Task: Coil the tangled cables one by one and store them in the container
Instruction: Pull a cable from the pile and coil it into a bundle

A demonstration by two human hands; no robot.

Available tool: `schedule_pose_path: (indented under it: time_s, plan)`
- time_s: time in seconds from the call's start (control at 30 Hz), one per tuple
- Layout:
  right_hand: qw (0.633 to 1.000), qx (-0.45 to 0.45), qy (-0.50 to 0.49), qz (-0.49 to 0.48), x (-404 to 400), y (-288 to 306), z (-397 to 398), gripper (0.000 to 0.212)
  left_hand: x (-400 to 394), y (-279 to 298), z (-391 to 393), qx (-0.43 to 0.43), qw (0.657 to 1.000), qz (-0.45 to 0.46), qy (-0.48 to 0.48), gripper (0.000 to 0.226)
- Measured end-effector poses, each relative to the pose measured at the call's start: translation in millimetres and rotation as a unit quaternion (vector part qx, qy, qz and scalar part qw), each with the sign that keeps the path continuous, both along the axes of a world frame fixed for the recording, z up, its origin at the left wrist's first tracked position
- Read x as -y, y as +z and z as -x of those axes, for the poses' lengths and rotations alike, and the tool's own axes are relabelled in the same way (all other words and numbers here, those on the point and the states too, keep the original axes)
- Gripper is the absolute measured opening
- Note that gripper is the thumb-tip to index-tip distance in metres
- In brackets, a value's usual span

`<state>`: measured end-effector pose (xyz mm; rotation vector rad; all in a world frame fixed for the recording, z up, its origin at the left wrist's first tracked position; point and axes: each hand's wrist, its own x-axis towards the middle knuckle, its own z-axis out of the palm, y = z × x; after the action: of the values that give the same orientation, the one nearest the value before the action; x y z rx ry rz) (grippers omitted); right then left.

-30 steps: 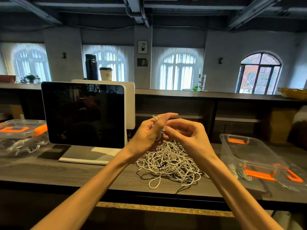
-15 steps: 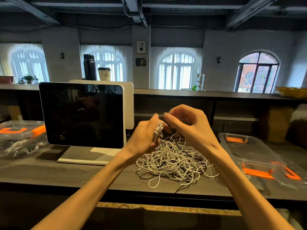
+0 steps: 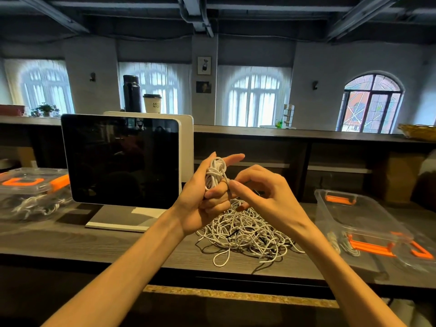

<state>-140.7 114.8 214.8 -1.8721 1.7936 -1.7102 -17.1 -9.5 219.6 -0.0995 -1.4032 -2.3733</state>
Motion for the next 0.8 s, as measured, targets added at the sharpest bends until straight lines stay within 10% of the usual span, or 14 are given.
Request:
schedule_pose_path:
  time_s: [0.4, 0.8]
  plan:
    - [0.999, -0.009, 0.008, -0.039, 3, 8, -10, 0.021, -4, -2, -3, 0.053, 0.995, 0.083, -0.004, 0.052]
    - [0.974, 0.195, 0.086, 0.076, -3, -1, -12, 0.037, -9, -3, -4, 0.003, 0.939, 0.314, 0.137, 0.041]
